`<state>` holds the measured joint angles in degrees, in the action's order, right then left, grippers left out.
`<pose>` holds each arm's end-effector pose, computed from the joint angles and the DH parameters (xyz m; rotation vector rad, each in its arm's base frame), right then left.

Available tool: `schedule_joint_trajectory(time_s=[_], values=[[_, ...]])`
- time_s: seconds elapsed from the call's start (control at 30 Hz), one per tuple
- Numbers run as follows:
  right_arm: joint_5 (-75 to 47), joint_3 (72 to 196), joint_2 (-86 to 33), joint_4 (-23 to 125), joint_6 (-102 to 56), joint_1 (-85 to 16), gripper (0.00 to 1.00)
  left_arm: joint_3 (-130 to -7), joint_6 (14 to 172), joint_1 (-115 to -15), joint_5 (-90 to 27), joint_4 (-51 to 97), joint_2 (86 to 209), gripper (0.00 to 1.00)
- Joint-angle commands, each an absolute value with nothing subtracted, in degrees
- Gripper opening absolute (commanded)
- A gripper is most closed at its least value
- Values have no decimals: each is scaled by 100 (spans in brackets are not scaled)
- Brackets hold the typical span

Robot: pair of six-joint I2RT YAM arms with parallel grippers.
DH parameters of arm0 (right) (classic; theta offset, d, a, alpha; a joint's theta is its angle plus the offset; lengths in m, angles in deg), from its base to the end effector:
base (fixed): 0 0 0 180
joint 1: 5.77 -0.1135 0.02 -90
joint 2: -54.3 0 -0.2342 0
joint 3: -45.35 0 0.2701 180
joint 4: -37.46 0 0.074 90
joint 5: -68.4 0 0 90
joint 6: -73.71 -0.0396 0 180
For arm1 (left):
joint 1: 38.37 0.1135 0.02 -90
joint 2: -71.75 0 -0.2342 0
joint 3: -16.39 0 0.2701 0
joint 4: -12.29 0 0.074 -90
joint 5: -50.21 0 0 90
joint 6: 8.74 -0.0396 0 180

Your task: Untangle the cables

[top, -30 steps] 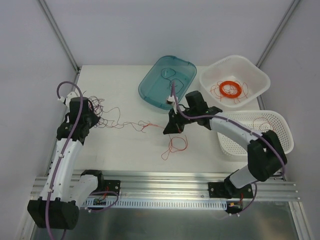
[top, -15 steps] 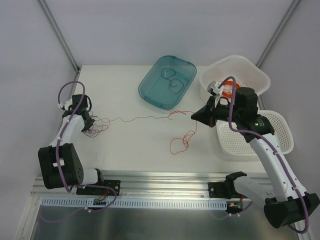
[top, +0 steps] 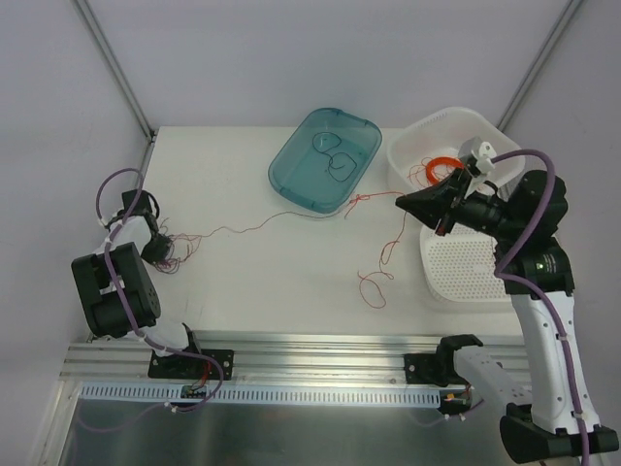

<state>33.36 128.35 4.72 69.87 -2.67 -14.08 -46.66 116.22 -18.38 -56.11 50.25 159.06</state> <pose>0.1836 0.0596 0.4423 -1.0039 1.2460 0.6681 0.2851 0.1156 0.1374 -1.2870 2.2742 0.2871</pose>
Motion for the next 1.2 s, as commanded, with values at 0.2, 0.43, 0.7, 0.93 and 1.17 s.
schedule_joint_trajectory(time_s=[0.2,0.43,0.7,0.93,1.17], values=[[3342,13604,904,5645,-1243,-1166,1,-4918,11922,-1245,-5166,4912,16245,0],[2780,13605,1018,5056,-1603,-1166,1,-4856,11949,-1165,-5087,4868,16421,0],[2824,13448,272,5539,-1568,-1358,1,-4742,11721,-1332,-3656,4613,15807,0],[1928,12613,-335,6128,-725,-2536,1,-4637,11316,-2421,-3013,4587,14972,0],[488,11393,-546,6181,-443,-3274,1,-4119,11158,-3466,-2302,4560,14287,9]])
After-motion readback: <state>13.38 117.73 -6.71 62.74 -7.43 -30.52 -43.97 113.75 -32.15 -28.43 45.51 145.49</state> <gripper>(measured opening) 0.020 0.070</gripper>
